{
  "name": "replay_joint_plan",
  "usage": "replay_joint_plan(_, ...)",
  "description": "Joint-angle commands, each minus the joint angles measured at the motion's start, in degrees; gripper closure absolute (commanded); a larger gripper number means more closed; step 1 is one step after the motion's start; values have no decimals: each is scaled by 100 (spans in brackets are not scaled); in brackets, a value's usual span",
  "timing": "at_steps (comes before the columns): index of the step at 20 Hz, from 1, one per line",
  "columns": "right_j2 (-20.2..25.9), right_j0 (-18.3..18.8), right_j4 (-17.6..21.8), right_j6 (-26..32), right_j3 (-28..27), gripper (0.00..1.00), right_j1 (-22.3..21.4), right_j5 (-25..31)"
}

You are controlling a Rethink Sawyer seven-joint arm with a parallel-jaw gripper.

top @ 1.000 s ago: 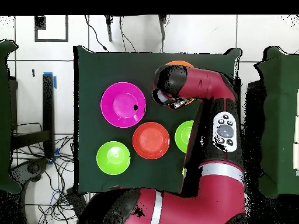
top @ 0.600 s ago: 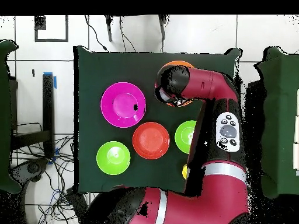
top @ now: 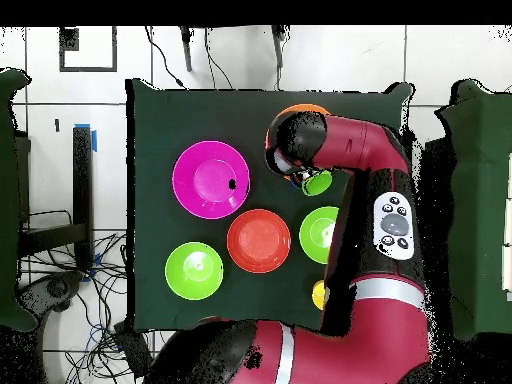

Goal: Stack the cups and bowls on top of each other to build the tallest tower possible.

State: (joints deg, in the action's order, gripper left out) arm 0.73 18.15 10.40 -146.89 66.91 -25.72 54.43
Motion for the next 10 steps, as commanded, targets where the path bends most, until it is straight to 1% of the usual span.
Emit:
replay_joint_plan(1,675,122,318,1398,-116,100,255,-36)
replay_joint_plan(10,686,49,319,1297,-509,100,364,266)
